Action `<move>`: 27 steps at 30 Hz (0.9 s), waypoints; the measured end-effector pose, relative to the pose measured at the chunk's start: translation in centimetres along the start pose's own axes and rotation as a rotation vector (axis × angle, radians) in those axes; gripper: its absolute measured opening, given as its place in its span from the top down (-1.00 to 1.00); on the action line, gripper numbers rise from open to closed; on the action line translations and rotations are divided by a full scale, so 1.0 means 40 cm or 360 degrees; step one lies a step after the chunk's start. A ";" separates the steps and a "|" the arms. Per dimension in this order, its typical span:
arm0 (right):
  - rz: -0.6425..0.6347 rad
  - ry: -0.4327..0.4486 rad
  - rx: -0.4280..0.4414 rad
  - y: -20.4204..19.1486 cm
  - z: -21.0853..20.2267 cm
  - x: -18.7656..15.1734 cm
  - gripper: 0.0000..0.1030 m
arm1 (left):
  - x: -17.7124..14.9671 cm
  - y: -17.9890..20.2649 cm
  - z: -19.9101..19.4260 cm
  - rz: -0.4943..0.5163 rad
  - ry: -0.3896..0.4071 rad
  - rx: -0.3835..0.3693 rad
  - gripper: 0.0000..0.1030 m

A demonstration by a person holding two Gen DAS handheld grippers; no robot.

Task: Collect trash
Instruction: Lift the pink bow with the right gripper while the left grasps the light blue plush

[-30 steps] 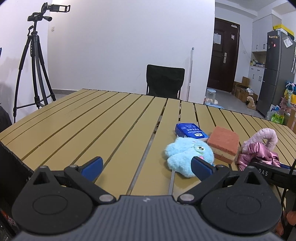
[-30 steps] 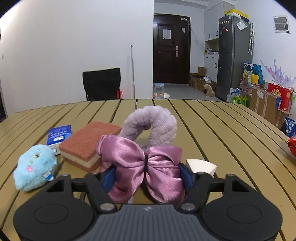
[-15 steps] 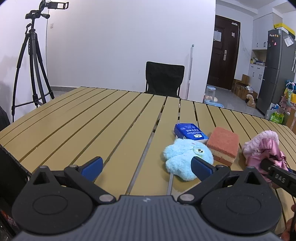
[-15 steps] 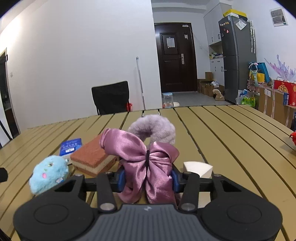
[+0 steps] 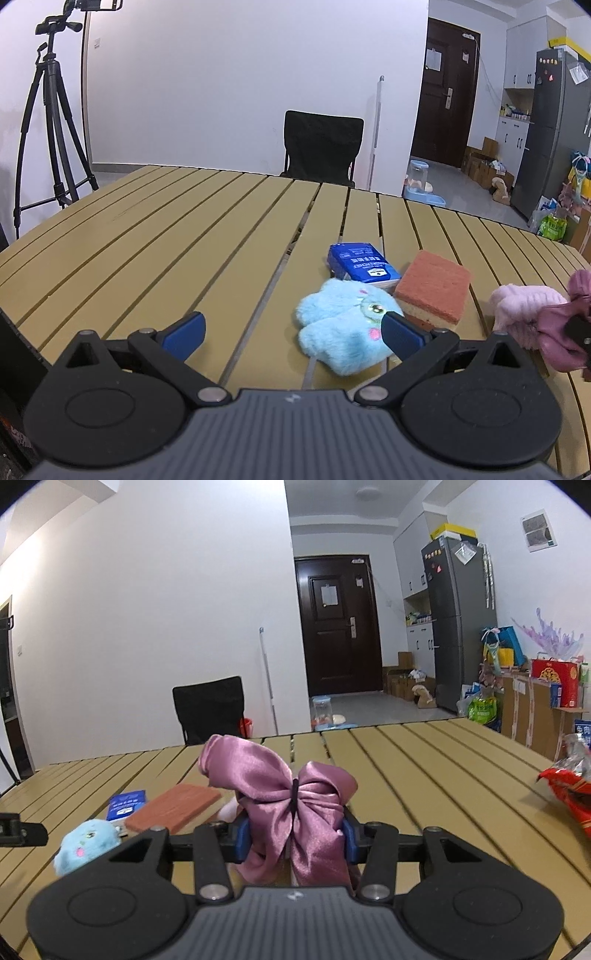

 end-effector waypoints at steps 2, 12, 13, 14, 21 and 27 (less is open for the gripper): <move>0.0010 0.0015 -0.0008 0.017 -0.008 0.005 0.13 | -0.001 0.009 0.010 -0.0004 -0.0002 0.0009 -1.00; 0.0037 0.0028 -0.0025 0.085 -0.012 0.005 0.13 | -0.009 0.069 0.083 0.0043 0.0000 0.0032 -1.00; 0.0032 0.0027 -0.0021 0.086 -0.010 0.003 0.13 | -0.010 0.074 0.091 0.0050 -0.0005 0.0034 -1.00; 0.0028 0.0025 -0.0020 0.083 -0.009 0.000 0.13 | -0.012 0.079 0.102 0.0058 -0.0011 0.0037 -1.00; -0.0008 0.0019 -0.0016 0.066 0.004 -0.006 0.13 | -0.024 0.096 0.166 0.0069 -0.0083 0.0005 -1.00; -0.0003 -0.0009 -0.0021 0.066 0.024 -0.015 0.13 | -0.030 0.098 0.197 0.0071 -0.0166 0.0001 -1.00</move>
Point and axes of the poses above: each gripper's, at about its wrist camera, not at the fingertips, and z roughly the way its jaws point, y to its right, x to its top, the point moved 7 cm from there along z, roughly the way its jaws point, and after that the axes turned 1 degree about -x, right-handed, at the moved point
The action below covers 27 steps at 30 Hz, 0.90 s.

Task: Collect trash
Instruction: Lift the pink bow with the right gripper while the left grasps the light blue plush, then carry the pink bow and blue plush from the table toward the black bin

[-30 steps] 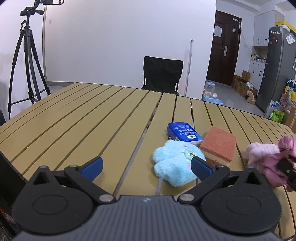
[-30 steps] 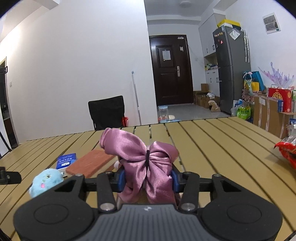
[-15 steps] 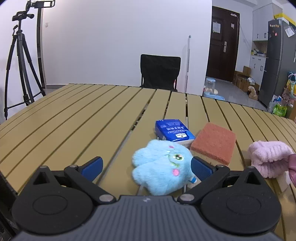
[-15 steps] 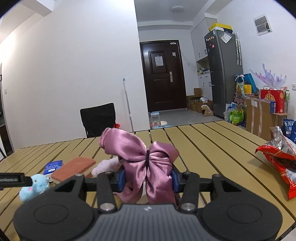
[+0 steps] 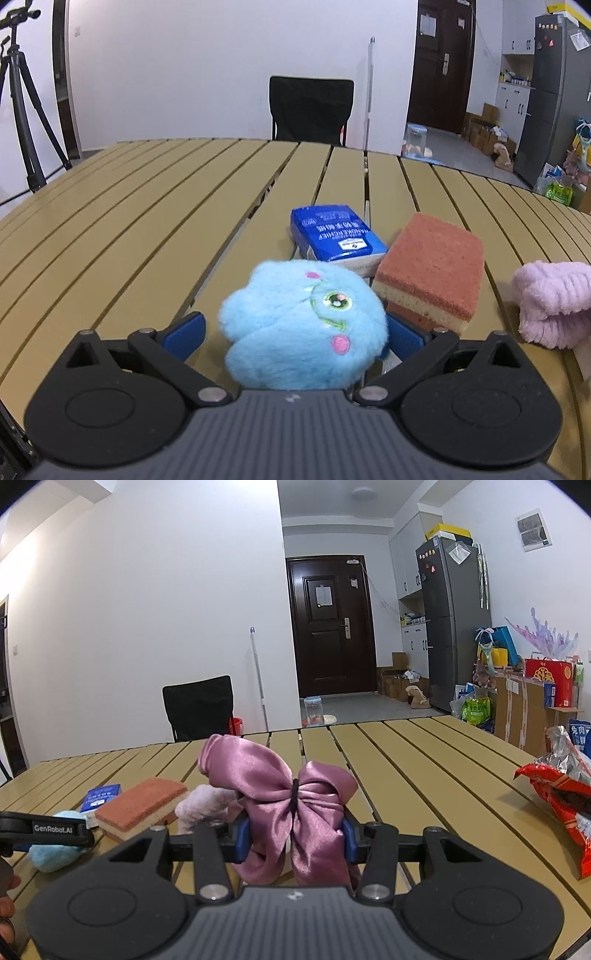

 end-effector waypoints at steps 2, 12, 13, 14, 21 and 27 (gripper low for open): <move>-0.0003 -0.0005 0.0000 -0.004 0.006 -0.001 0.13 | 0.000 0.001 0.002 0.0009 -0.0002 -0.0008 -0.99; -0.0013 -0.0009 0.0007 -0.001 0.012 0.005 0.13 | -0.004 0.008 0.003 0.0031 0.0021 0.0018 -0.54; -0.0014 -0.0010 0.0007 -0.001 0.012 0.006 0.13 | -0.004 0.010 -0.003 0.0036 0.0031 0.0022 -0.54; -0.0013 -0.0007 0.0008 -0.001 0.011 0.003 0.13 | -0.003 0.011 -0.007 0.0046 0.0042 0.0028 -0.53; -0.0007 0.0007 0.0032 -0.006 0.002 0.001 0.13 | 0.004 -0.003 -0.044 0.0076 0.0105 0.0067 -0.52; -0.0017 0.0032 0.0060 -0.026 -0.027 0.005 0.13 | 0.007 -0.017 -0.108 0.0089 0.0187 0.0089 -0.52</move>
Point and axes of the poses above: each gripper's, at about its wrist camera, not at the fingertips, and z roughly the way its jaws point, y to its right, x to its top, the point moved 7 cm from there along z, roughly the way its jaws point, and after that the axes turned 1 degree about -x, right-handed, at the moved point
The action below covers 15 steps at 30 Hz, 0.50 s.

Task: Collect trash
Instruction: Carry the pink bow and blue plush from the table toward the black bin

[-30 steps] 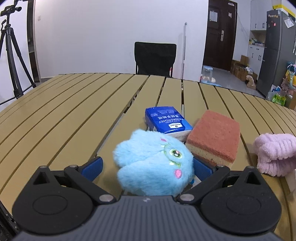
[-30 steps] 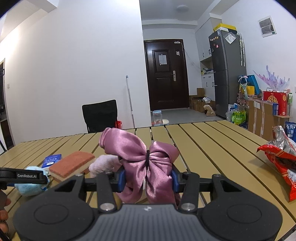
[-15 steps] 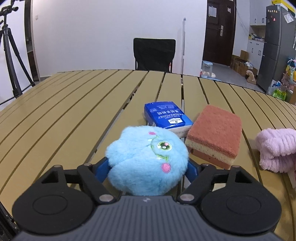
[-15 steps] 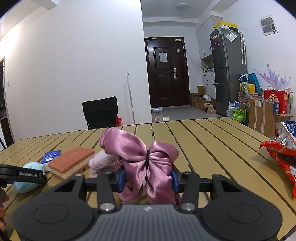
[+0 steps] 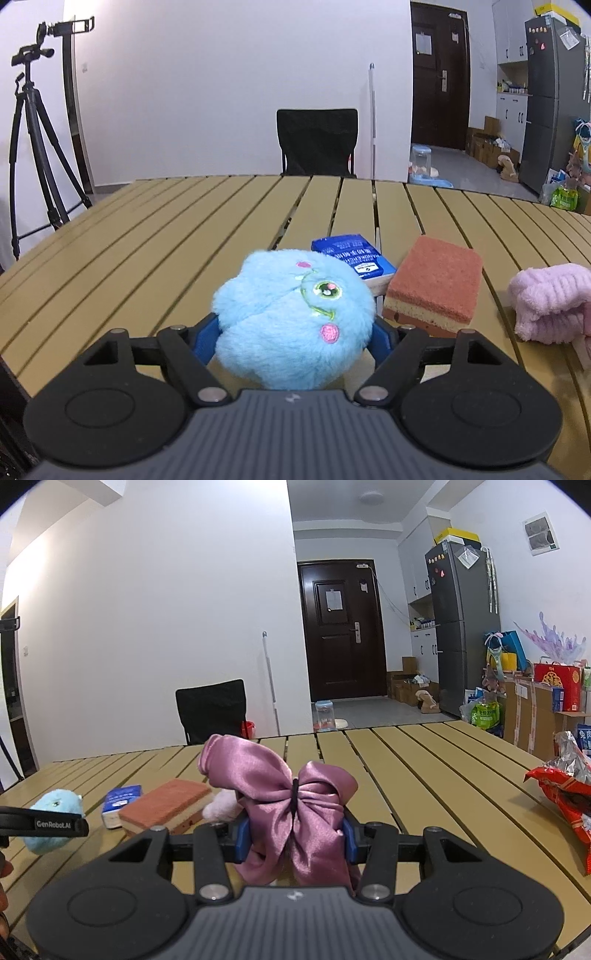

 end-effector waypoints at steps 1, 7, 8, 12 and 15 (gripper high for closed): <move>-0.0002 0.0007 0.0003 -0.003 -0.008 0.002 0.13 | 0.000 -0.001 -0.008 0.0001 0.0007 -0.0002 -0.52; -0.0034 0.0047 0.0026 -0.029 -0.060 0.007 0.13 | -0.003 -0.007 -0.070 0.0029 0.0062 -0.0006 -0.52; -0.0044 0.0051 0.0028 -0.037 -0.067 0.008 0.13 | -0.005 -0.010 -0.081 0.0027 0.0068 -0.0009 -0.52; -0.0079 0.0062 0.0048 -0.061 -0.099 0.002 0.13 | -0.013 -0.024 -0.121 0.0022 0.0090 -0.0031 -0.52; -0.0113 0.0078 0.0061 -0.079 -0.130 -0.003 0.13 | -0.019 -0.037 -0.149 0.0019 0.0103 -0.0051 -0.52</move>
Point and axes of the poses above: each gripper's, at about its wrist camera, not at the fingertips, and z roughly the way its jaws point, y to its right, x to its top, the point moved 7 cm from there along z, roughly the way its jaws point, and after that the axes turned 1 degree about -x, right-handed, at the moved point
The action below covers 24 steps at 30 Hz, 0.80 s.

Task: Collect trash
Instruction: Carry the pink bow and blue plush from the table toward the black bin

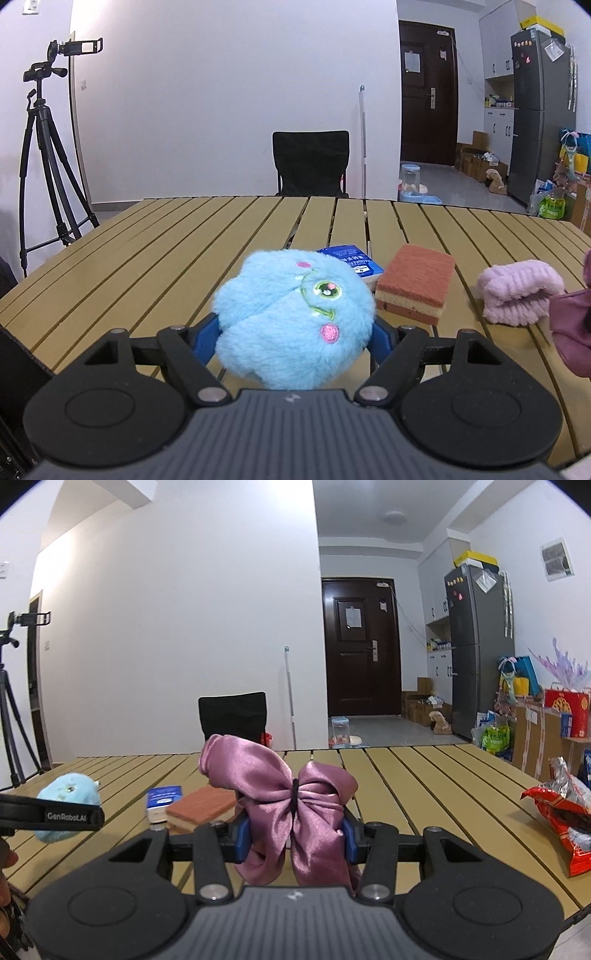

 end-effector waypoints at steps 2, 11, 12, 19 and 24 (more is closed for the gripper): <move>-0.0020 0.0013 0.0012 -0.013 -0.022 -0.001 0.13 | -0.010 -0.008 -0.023 -0.0010 0.0001 -0.0010 -0.52; -0.0065 0.0040 0.0071 -0.061 -0.133 -0.031 0.13 | -0.049 -0.037 -0.125 0.0040 0.0073 -0.0036 -0.52; -0.0070 0.0041 0.0077 -0.066 -0.146 -0.036 0.13 | -0.059 -0.038 -0.138 0.0048 0.0076 -0.0044 -0.52; -0.0087 0.0030 0.0125 -0.109 -0.230 -0.080 0.13 | -0.138 -0.057 -0.217 0.0090 0.0059 -0.0071 -0.52; -0.0092 -0.0009 0.0163 -0.138 -0.283 -0.122 0.13 | -0.194 -0.084 -0.265 0.0084 0.0020 -0.0077 -0.52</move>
Point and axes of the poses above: each gripper's, at about its wrist camera, not at the fingertips, and z roughly the way its jaws point, y to its right, x to its top, the point moved 7 cm from there along z, roughly the way its jaws point, and after that the axes turned 1 degree about -x, right-handed, at the moved point
